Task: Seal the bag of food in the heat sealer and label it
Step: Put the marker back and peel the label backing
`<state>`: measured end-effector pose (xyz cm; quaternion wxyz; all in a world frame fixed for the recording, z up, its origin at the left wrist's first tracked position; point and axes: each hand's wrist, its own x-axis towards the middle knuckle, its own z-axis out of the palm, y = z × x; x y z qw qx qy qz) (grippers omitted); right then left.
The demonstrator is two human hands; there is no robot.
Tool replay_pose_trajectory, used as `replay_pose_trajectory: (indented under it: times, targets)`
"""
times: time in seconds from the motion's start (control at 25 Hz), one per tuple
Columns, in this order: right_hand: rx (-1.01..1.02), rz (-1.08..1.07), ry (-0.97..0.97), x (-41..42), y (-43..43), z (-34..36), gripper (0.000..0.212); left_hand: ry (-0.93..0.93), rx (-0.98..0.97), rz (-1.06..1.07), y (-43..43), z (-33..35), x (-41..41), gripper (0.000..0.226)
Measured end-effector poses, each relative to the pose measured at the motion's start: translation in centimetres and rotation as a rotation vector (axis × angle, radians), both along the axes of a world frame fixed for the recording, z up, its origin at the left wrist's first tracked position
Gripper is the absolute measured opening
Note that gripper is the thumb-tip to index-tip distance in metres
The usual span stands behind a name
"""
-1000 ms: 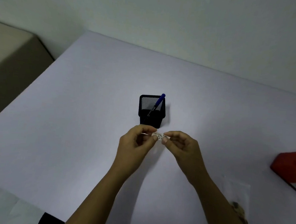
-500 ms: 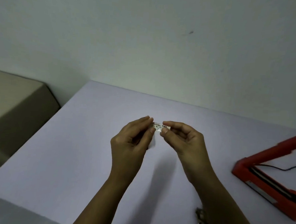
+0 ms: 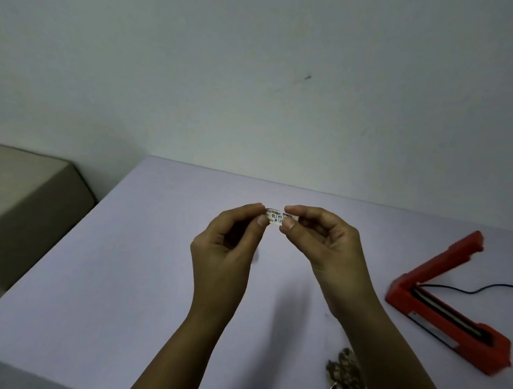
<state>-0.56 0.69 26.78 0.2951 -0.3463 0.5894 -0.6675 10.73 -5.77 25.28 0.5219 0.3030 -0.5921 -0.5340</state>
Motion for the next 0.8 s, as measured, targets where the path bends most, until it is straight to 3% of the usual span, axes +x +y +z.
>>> replay_pose_trajectory:
  times: [0.28, 0.44, 0.6, 0.8]
  targets:
    - [-0.014, 0.058, 0.020, -0.5, 1.0, 0.5, 0.013, -0.029, 0.075, -0.145, 0.1, 0.9, -0.6, 0.015]
    - [-0.047, 0.171, -0.214, -0.7, 1.2, 0.5, 0.025, -0.086, 0.025, -0.213, 0.3, 0.9, -0.7, 0.017]
    - [0.030, 0.173, 0.016, -0.7, 1.2, 0.4, 0.019, -0.182, -0.075, -0.186, 0.6, 0.7, -0.7, 0.009]
    - [0.037, 0.163, 0.127, -0.8, 1.5, 0.4, 0.018, -0.136, -0.128, -0.106, 1.0, 0.3, -0.7, 0.007]
